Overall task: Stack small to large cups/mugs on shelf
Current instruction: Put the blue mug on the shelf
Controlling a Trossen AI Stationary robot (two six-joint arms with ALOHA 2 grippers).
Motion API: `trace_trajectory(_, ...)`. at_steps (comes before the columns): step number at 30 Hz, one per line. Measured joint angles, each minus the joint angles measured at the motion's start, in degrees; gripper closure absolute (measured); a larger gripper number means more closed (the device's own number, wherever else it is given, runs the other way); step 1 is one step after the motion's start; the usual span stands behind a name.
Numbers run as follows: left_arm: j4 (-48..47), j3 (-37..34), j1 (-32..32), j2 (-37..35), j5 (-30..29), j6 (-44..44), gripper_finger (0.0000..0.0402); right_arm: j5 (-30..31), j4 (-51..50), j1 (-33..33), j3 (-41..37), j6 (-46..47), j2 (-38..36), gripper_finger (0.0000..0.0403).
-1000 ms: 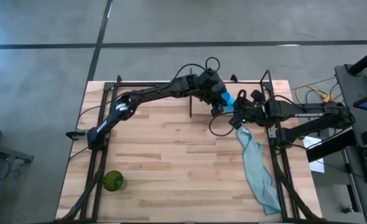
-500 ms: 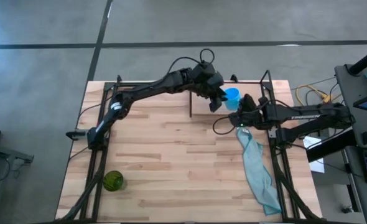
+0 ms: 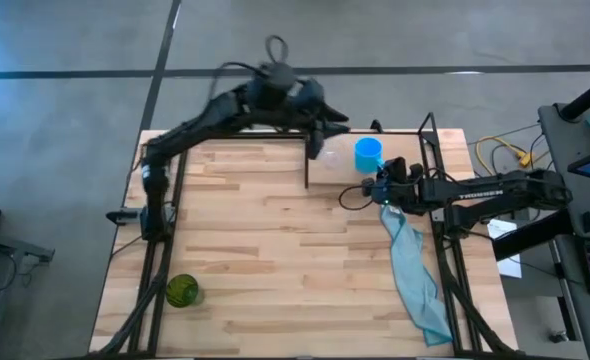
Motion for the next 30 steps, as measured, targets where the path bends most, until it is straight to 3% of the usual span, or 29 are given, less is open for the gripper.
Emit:
trace_trajectory(4,-0.1,0.0,-0.2,-4.6,0.0,0.0,0.0284,0.3,2.7,-1.9,-1.7,0.0,0.0,0.0363)
trace_trajectory(10,-0.1,-0.1,-0.1,-8.9,0.0,0.2,0.0284,-0.2,14.7,-2.7,-4.2,-8.2,0.7,0.0363)
trace_trajectory(26,-1.1,-0.1,-0.1,-10.7,-0.2,0.1,0.0284,-3.2,15.4,-4.6,-4.6,-8.2,6.2,0.0365)
trace_trajectory(30,-1.1,-0.2,-0.1,-10.8,-0.3,0.1,0.0284,-3.6,15.1,-4.9,-4.6,-7.1,6.4,0.0339)
